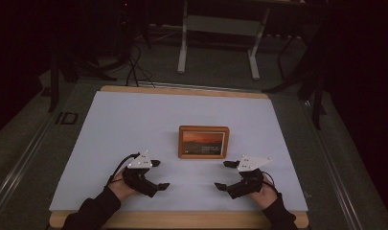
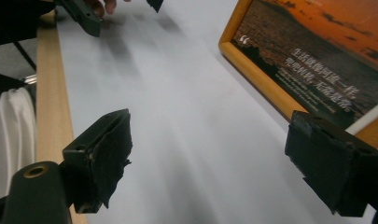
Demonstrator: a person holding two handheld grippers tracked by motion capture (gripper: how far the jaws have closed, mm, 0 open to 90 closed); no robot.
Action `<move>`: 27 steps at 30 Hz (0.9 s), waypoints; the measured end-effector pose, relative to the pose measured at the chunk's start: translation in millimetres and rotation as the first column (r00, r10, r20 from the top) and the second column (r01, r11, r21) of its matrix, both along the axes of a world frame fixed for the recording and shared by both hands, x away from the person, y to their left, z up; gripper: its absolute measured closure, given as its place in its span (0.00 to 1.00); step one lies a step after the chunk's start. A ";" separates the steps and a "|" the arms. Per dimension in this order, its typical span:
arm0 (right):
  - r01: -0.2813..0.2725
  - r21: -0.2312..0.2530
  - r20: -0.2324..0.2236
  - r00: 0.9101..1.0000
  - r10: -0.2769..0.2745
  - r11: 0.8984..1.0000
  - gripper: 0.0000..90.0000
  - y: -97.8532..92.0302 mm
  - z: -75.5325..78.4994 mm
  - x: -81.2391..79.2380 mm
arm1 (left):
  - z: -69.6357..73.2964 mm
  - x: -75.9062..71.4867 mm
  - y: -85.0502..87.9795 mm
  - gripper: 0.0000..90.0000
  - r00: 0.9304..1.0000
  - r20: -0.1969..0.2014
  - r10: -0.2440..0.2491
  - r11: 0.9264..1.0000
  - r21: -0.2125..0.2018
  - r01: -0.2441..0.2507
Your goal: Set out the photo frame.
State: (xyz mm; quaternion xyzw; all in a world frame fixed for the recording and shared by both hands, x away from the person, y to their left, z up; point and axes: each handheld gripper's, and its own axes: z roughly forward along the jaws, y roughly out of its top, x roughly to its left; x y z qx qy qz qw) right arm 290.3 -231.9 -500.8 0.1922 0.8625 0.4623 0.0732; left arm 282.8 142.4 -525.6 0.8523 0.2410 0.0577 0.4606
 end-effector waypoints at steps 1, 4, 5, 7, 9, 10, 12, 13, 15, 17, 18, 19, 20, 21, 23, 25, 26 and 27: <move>-0.001 -0.001 0.001 1.000 0.001 1.000 0.16 -0.9 -1.2 -0.4 | -0.1 0.0 0.0 0.10 1.000 0.000 0.000 1.000 0.001 0.000; 0.017 0.013 0.009 1.000 -0.017 1.000 0.16 -4.4 -4.5 -2.6 | -0.2 -0.3 0.1 0.10 1.000 0.000 -0.001 1.000 0.001 0.001; 0.021 0.016 0.010 1.000 -0.021 1.000 0.16 -5.4 -5.6 -3.2 | -0.2 -0.3 0.1 0.10 1.000 0.000 -0.001 1.000 0.001 0.001; 0.029 0.007 0.018 0.999 -0.029 1.000 0.16 -6.6 -7.5 -5.0 | -0.5 -0.5 -0.1 0.10 1.000 0.000 -0.002 1.000 0.004 0.002; 0.033 -0.001 0.022 0.999 -0.033 0.999 0.16 -7.0 -8.6 -5.8 | -0.6 -0.6 -0.2 0.10 1.000 0.000 -0.005 1.000 0.005 0.005; 0.027 0.005 0.011 1.000 -0.027 1.000 0.16 -8.3 -11.1 -6.7 | -1.0 -1.0 -0.7 0.10 1.000 0.001 -0.005 1.000 0.009 0.005; 0.029 0.007 0.011 1.000 -0.029 1.000 0.16 -9.4 -13.6 -7.8 | -1.2 -1.0 -1.0 0.10 1.000 0.000 -0.007 1.000 0.010 0.007; 0.025 0.009 0.007 1.000 -0.025 1.000 0.16 -10.1 -14.2 -8.0 | -1.1 -0.8 -1.0 0.10 1.000 0.001 -0.007 1.000 0.009 0.007; 0.032 0.004 0.012 0.999 -0.032 0.999 0.16 -11.7 -14.8 -8.3 | -1.1 -0.2 -0.6 0.10 1.000 0.001 -0.007 1.000 0.007 0.007; 0.037 0.007 0.008 0.999 -0.038 0.999 0.16 -14.3 -15.4 -9.0 | -1.2 -0.2 -0.4 0.10 1.000 0.002 -0.007 1.000 0.007 0.007; 0.044 0.006 0.015 0.999 -0.044 0.999 0.16 -16.0 -16.0 -9.8 | -1.4 -0.3 -0.5 0.10 1.000 0.002 -0.007 1.000 0.009 0.007; 0.051 0.004 0.021 0.998 -0.051 0.999 0.16 -17.8 -16.9 -10.5 | -1.5 -0.4 -0.5 0.10 1.000 0.003 -0.007 1.000 0.009 0.007; 0.054 0.001 0.017 0.998 -0.054 0.999 0.16 -19.5 -17.9 -10.8 | -1.7 -0.3 -0.6 0.10 1.000 0.001 -0.007 1.000 0.005 0.007; 0.055 -0.002 0.013 0.998 -0.055 0.998 0.16 -21.3 -18.9 -11.4 | -1.9 -0.4 -0.9 0.10 1.000 0.000 -0.007 1.000 0.008 0.007; 0.066 -0.002 0.016 0.998 -0.066 0.998 0.16 -24.1 -20.2 -12.0 | -2.4 -0.3 -1.4 0.10 1.000 0.000 -0.010 1.000 0.011 0.010; 0.071 0.004 0.014 0.997 -0.071 0.997 0.16 -25.9 -20.4 -12.2 | -2.7 -0.6 -1.9 0.10 1.000 0.001 -0.010 1.000 0.011 0.010; 0.076 0.007 0.020 0.997 -0.076 0.997 0.16 -26.4 -20.3 -12.1 | -2.6 -0.7 -2.1 0.10 1.000 0.001 -0.012 1.000 0.010 0.012; 0.080 0.012 0.021 0.997 -0.081 0.997 0.16 -26.7 -20.0 -11.8 | -2.6 -0.8 -2.1 0.10 1.000 0.001 -0.013 1.000 0.009 0.013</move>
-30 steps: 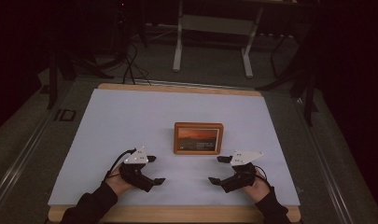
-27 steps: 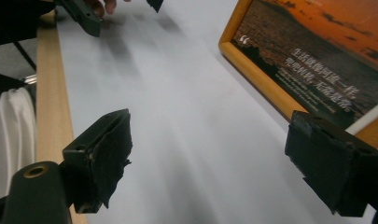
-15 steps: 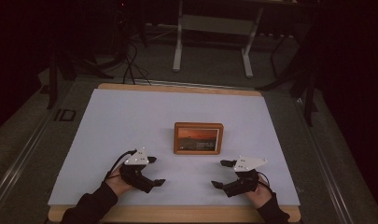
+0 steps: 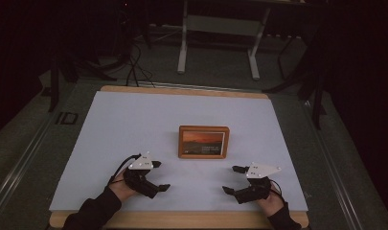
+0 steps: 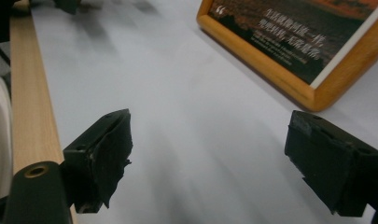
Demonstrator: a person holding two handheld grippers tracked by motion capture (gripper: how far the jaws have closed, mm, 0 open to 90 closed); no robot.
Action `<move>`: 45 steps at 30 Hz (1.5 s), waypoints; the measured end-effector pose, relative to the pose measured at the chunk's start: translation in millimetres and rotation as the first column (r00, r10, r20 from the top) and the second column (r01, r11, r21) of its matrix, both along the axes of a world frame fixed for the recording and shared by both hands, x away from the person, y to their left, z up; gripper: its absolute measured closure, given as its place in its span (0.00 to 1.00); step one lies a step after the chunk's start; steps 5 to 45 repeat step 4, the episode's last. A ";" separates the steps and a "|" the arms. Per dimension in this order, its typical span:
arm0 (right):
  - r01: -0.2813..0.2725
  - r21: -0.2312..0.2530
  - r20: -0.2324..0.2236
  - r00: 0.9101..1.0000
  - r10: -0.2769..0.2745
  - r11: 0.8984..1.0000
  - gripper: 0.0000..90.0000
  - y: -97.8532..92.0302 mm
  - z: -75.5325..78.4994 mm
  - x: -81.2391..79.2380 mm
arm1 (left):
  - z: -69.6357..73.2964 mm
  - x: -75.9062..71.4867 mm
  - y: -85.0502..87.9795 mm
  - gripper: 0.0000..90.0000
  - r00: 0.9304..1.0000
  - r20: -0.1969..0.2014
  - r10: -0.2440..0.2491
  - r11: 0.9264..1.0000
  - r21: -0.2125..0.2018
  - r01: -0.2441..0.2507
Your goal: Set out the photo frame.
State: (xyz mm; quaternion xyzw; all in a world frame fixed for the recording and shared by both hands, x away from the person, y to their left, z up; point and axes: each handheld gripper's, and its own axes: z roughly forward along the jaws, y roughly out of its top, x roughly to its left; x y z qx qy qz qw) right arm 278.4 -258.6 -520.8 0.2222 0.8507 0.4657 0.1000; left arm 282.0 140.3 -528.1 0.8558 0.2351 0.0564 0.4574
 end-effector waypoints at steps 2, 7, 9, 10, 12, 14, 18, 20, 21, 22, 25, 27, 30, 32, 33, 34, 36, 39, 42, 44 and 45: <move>-0.001 0.005 -0.001 1.000 0.001 1.000 0.16 -0.3 0.4 0.4 | 0.1 -0.1 -0.1 0.10 1.000 0.001 0.000 1.000 0.000 0.000; -0.004 0.007 -0.001 1.000 0.004 1.000 0.16 0.5 0.3 0.6 | 0.1 -0.2 -0.3 0.10 1.000 0.002 0.000 1.000 0.000 0.000; -0.004 0.007 -0.001 1.000 0.004 1.000 0.16 0.5 0.3 0.6 | 0.1 -0.2 -0.3 0.10 1.000 0.002 0.000 1.000 0.000 0.000; -0.004 0.007 -0.001 1.000 0.004 1.000 0.16 0.5 0.3 0.6 | 0.1 -0.2 -0.3 0.10 1.000 0.002 0.000 1.000 0.000 0.000; -0.004 0.007 -0.001 1.000 0.004 1.000 0.16 0.5 0.3 0.6 | 0.1 -0.2 -0.3 0.10 1.000 0.002 0.000 1.000 0.000 0.000; -0.004 0.007 -0.001 1.000 0.004 1.000 0.16 0.5 0.3 0.6 | 0.1 -0.2 -0.3 0.10 1.000 0.002 0.000 1.000 0.000 0.000; -0.004 0.007 -0.001 1.000 0.004 1.000 0.16 0.5 0.3 0.6 | 0.1 -0.2 -0.3 0.10 1.000 0.002 0.000 1.000 0.000 0.000; -0.004 0.007 -0.001 1.000 0.004 1.000 0.16 0.5 0.3 0.6 | 0.1 -0.2 -0.3 0.10 1.000 0.002 0.000 1.000 0.000 0.000; -0.004 0.007 -0.001 1.000 0.004 1.000 0.16 0.5 0.3 0.6 | 0.1 -0.2 -0.3 0.10 1.000 0.002 0.000 1.000 0.000 0.000; -0.004 0.007 -0.001 1.000 0.004 1.000 0.16 0.5 0.3 0.6 | 0.1 -0.2 -0.3 0.10 1.000 0.002 0.000 1.000 0.000 0.000; -0.004 0.007 -0.001 1.000 0.004 1.000 0.16 0.5 0.3 0.6 | 0.1 -0.2 -0.3 0.10 1.000 0.002 0.000 1.000 0.000 0.000; -0.004 0.007 -0.001 1.000 0.004 1.000 0.16 0.5 0.3 0.6 | 0.1 -0.2 -0.3 0.10 1.000 0.002 0.000 1.000 0.000 0.000; -0.004 0.007 -0.001 1.000 0.004 1.000 0.16 0.5 0.3 0.6 | 0.1 -0.2 -0.3 0.10 1.000 0.002 0.000 1.000 0.000 0.000; -0.004 0.007 -0.001 1.000 0.004 1.000 0.16 0.5 0.3 0.6 | 0.1 -0.2 -0.3 0.10 1.000 0.002 0.000 1.000 0.000 0.000; -0.004 0.007 -0.001 1.000 0.004 1.000 0.16 0.5 0.3 0.6 | 0.1 -0.2 -0.3 0.10 1.000 0.002 0.000 1.000 0.000 0.000; -0.004 0.007 -0.001 1.000 0.004 1.000 0.16 0.5 0.3 0.6 | 0.1 -0.2 -0.3 0.10 1.000 0.002 0.000 1.000 0.000 0.000; -0.004 0.007 -0.001 1.000 0.004 1.000 0.16 0.5 0.3 0.6 | 0.1 -0.2 -0.3 0.10 1.000 0.002 0.000 1.000 0.000 0.000; -0.004 0.007 -0.001 1.000 0.004 1.000 0.16 0.5 0.3 0.6 | 0.1 -0.2 -0.3 0.10 1.000 0.002 0.000 1.000 0.000 0.000; -0.004 0.007 -0.001 1.000 0.004 1.000 0.16 0.5 0.3 0.6 | 0.1 -0.2 -0.3 0.10 1.000 0.002 0.000 1.000 0.000 0.000; -0.004 0.007 -0.001 1.000 0.004 1.000 0.16 0.5 0.3 0.6 | 0.1 -0.2 -0.3 0.10 1.000 0.002 0.000 1.000 0.000 0.000; -0.004 0.007 -0.001 1.000 0.004 1.000 0.16 0.5 0.3 0.6 | 0.1 -0.2 -0.3 0.10 1.000 0.002 0.000 1.000 0.000 0.000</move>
